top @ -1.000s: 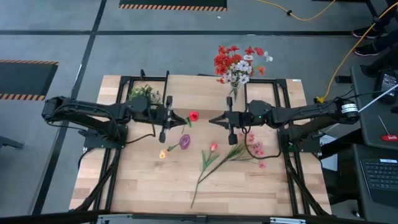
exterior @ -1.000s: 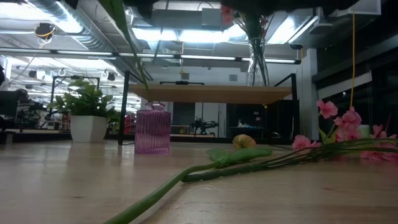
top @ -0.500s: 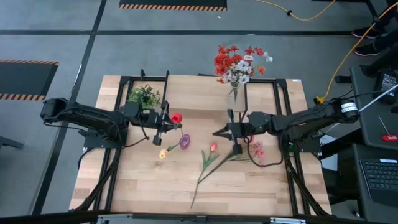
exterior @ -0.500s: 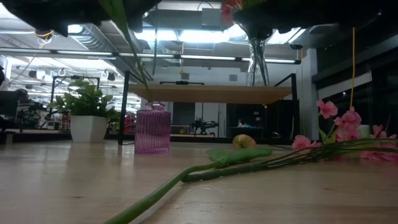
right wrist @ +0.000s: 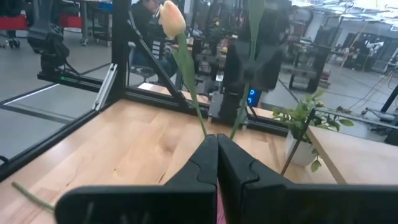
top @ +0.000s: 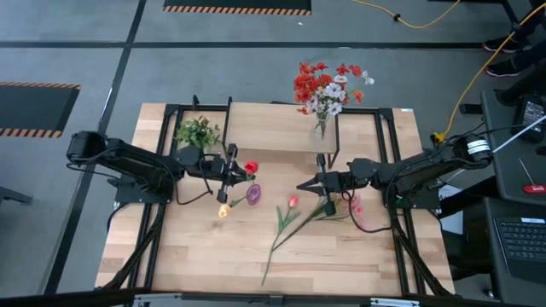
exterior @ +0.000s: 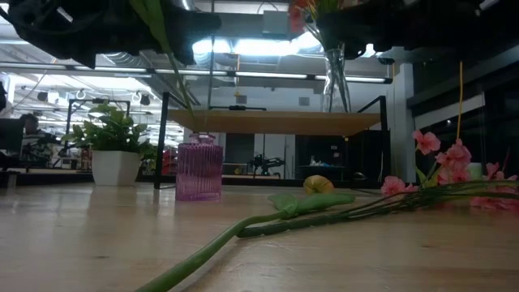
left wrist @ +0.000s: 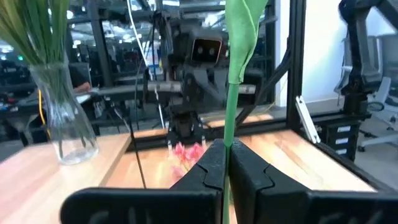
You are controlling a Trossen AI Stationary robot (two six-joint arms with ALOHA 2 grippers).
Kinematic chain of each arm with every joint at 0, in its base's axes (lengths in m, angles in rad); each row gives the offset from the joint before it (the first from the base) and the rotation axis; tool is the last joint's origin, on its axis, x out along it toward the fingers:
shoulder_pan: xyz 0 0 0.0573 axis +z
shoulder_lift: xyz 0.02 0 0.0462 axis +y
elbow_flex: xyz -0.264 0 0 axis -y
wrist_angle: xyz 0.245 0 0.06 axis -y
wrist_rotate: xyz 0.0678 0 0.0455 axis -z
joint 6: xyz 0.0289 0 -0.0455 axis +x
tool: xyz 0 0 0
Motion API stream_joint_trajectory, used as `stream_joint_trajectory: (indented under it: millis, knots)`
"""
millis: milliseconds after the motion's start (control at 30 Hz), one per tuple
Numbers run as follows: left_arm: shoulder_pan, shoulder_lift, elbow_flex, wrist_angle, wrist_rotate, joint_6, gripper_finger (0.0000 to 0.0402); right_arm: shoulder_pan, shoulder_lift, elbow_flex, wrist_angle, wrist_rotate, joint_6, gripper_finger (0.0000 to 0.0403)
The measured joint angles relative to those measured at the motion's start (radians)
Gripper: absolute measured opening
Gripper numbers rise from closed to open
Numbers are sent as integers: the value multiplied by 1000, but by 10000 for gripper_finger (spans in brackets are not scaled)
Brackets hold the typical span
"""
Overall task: Pick and place flowers into a vace then onto a shelf
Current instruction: Put the red flower into the purple vase
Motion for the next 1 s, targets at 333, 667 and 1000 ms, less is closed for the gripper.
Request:
stream_joint_trajectory:
  millis: [333, 667, 1000]
  knots:
    - [0, 78, 0, 22, -1, -22, 4, 0, 0, 0, -4, -1, 5, 2]
    - [0, 135, 0, 21, -27, -23, 4, 0, 0, 0, -27, -3, 19, 3]
    - [0, 175, 0, 16, -88, -127, 6, 0, 0, 0, -49, -3, 23, 3]
